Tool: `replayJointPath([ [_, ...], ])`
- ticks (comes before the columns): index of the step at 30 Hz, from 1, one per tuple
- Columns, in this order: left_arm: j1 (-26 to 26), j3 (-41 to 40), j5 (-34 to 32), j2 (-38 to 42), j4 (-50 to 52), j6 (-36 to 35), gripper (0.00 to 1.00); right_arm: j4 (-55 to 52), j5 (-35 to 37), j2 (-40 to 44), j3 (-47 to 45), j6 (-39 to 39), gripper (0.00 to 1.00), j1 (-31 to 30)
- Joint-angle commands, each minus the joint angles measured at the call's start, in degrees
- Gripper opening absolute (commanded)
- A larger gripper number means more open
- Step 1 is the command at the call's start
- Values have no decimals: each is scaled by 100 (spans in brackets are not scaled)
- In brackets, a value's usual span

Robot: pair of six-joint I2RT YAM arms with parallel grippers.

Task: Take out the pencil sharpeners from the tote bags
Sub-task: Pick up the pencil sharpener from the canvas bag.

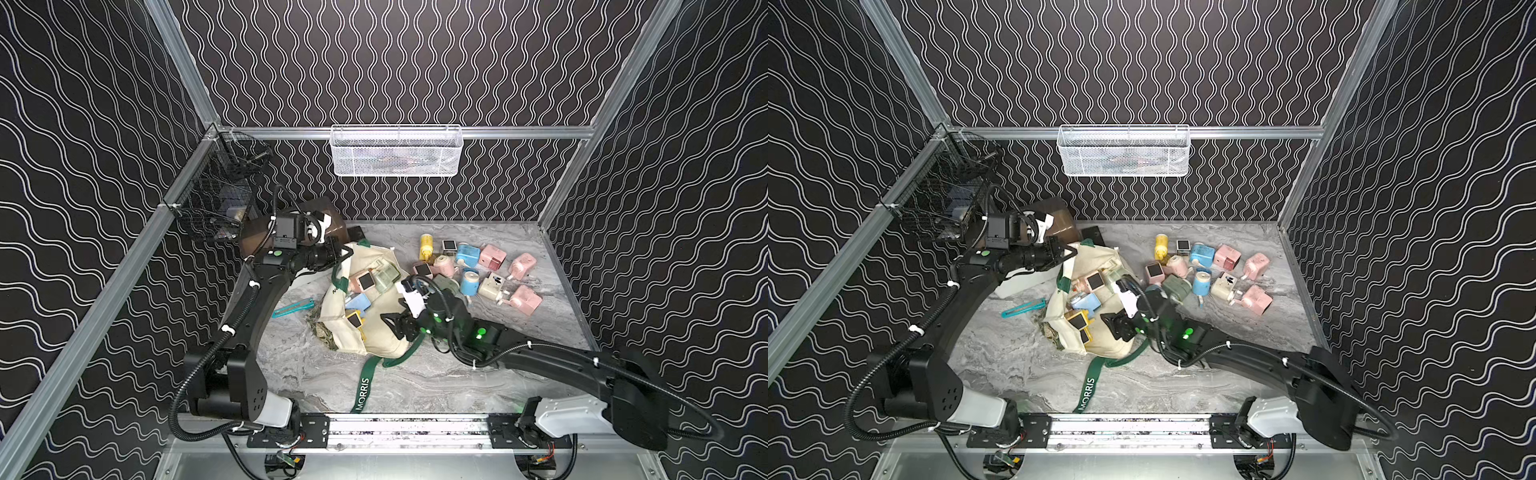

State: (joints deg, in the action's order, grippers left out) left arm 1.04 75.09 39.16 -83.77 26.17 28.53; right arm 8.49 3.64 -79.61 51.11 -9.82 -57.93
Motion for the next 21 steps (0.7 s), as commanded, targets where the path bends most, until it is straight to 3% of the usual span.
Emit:
replayJointPath([
  [1, -20, 85, 235, -4, -398, -71, 0, -427, 625, -522, 540, -254, 81, -105],
  [10, -24, 76, 215, 12, -381, -85, 0, -513, 1617, -2305, 1852, -702, 87, -56],
  [14, -25, 85, 204, 16, -385, -76, 0, -459, 1434, -2901, 2330, -737, 91, 115],
  [17, -25, 84, 219, 10, -384, -76, 0, -392, 1796, -3206, 2570, -744, 94, 199],
  [21, -25, 59, 226, 21, -402, -59, 0, -314, 1374, -3594, 2850, -879, 94, 483],
])
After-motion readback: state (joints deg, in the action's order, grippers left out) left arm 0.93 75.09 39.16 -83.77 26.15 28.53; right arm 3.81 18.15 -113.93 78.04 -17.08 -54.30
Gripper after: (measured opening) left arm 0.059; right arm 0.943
